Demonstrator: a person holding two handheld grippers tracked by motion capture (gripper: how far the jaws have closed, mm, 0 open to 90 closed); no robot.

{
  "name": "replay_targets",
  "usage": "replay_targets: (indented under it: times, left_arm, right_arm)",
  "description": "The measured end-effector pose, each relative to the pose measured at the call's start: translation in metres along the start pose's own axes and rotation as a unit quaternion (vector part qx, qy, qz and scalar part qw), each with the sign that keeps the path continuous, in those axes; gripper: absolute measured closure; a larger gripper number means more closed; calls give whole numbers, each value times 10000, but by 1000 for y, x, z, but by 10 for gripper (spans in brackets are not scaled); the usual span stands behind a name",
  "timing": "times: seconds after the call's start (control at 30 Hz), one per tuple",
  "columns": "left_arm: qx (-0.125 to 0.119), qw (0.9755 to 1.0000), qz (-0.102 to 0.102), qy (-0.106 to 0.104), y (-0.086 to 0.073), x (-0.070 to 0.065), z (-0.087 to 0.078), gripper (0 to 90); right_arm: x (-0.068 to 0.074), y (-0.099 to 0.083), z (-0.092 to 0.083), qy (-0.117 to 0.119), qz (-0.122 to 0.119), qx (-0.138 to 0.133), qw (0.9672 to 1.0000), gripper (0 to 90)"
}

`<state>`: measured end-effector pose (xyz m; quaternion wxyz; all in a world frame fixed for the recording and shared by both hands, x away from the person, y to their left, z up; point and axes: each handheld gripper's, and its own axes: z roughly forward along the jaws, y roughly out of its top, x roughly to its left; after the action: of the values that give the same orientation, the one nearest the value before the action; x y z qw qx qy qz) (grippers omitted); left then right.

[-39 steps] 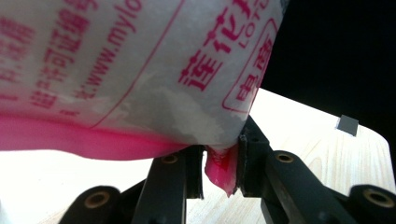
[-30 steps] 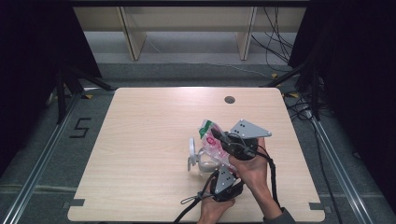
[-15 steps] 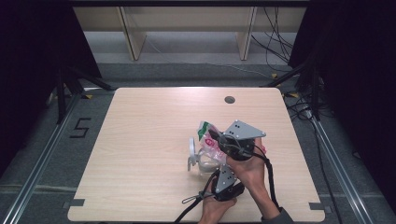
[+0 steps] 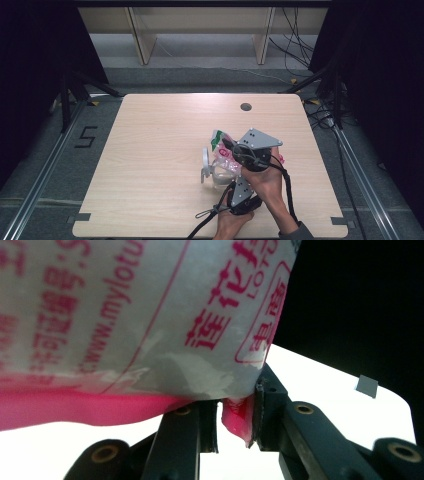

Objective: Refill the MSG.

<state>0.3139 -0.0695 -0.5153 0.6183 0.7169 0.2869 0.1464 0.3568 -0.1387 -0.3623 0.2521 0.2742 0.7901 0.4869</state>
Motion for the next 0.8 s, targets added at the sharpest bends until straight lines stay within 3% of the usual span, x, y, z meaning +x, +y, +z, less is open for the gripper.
replay_targets:
  times: [0.2,0.23,0.3,0.37,0.4,0.5,0.8]
  left_arm:
    - [-64,10000,-9,-13,1,0,0,755]
    - [-68,10000,-12,-35,1,-1,1,755]
    - [-61,10000,-7,-17,1,-1,1,754]
    - [-55,10000,4,-30,1,-1,1,754]
    - [-80,10000,-19,-34,1,-1,1,754]
    - [-90,10000,-30,-6,1,-1,1,754]
    - [-94,9999,-35,-12,2,-2,3,755]
  right_arm:
    - [3,2,2,3,-94,28,10000,900]
    - [2,2,2,-101,-207,-56,9997,900]
    - [2,3,2,-36,-127,53,9999,900]
    - [0,3,2,-114,-223,-12,9997,900]
    - [2,2,2,-73,-119,19,9999,900]
    - [-1,3,2,-164,-288,-47,9994,900]
    - [-1,4,2,-115,-214,-29,9997,900]
